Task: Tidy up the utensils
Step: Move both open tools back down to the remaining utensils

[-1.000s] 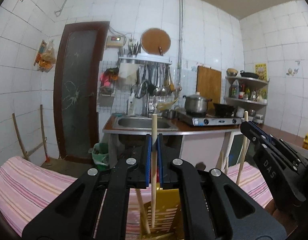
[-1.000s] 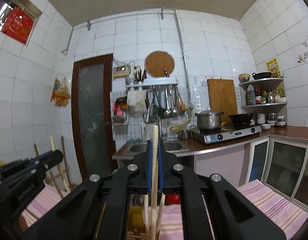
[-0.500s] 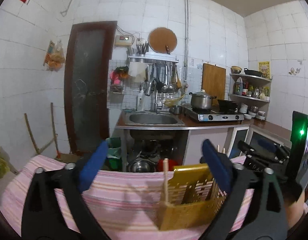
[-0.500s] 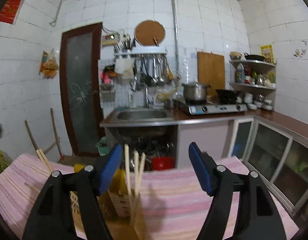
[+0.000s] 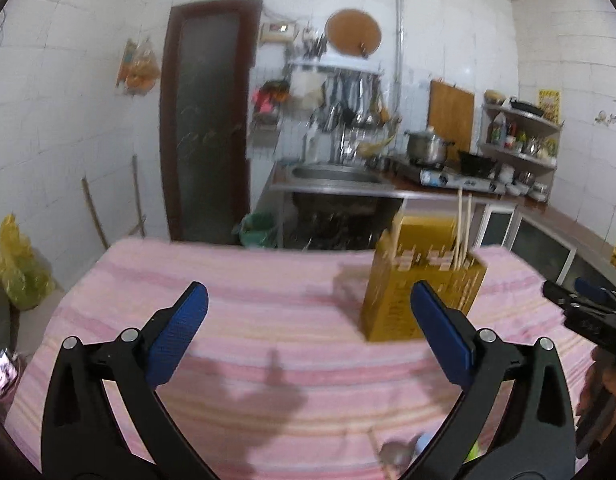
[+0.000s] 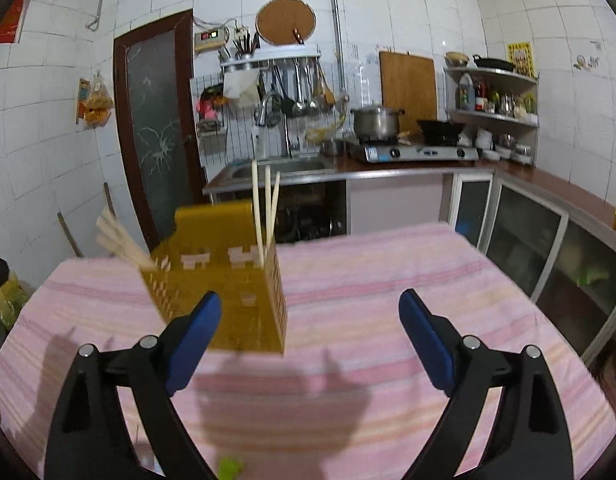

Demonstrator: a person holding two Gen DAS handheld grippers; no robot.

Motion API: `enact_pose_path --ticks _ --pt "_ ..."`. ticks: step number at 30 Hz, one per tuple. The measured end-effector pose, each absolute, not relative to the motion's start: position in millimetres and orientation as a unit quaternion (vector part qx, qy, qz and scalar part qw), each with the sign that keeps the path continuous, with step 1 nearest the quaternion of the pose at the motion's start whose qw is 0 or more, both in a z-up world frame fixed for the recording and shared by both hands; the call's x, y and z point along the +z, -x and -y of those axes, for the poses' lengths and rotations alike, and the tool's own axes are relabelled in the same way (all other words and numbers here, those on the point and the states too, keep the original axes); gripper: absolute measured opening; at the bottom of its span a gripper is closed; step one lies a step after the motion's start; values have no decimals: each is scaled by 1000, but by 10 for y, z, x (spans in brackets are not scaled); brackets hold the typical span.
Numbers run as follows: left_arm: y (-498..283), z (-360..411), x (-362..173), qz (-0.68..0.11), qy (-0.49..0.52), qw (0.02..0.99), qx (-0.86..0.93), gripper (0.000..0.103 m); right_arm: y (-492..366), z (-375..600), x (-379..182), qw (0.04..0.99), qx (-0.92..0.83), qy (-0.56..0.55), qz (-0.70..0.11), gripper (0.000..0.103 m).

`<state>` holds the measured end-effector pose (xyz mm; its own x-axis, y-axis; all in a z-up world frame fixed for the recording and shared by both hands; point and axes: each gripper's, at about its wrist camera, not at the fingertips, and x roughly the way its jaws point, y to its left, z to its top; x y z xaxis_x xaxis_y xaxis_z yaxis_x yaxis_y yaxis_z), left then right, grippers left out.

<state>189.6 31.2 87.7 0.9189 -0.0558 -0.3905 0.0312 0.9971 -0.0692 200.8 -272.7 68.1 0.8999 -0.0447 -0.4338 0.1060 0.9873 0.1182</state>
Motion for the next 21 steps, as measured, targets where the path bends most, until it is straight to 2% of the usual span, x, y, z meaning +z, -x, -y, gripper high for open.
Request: enact_pose_path --ticks 15,21 --pt "-1795 -426 -106 -326 28 945 -15 98 -1645 2526 -129 949 -38 -65 -306 89" --pt "-1868 -326 -304 -356 17 934 -12 98 -1701 2344 -329 931 -34 -53 -358 88"
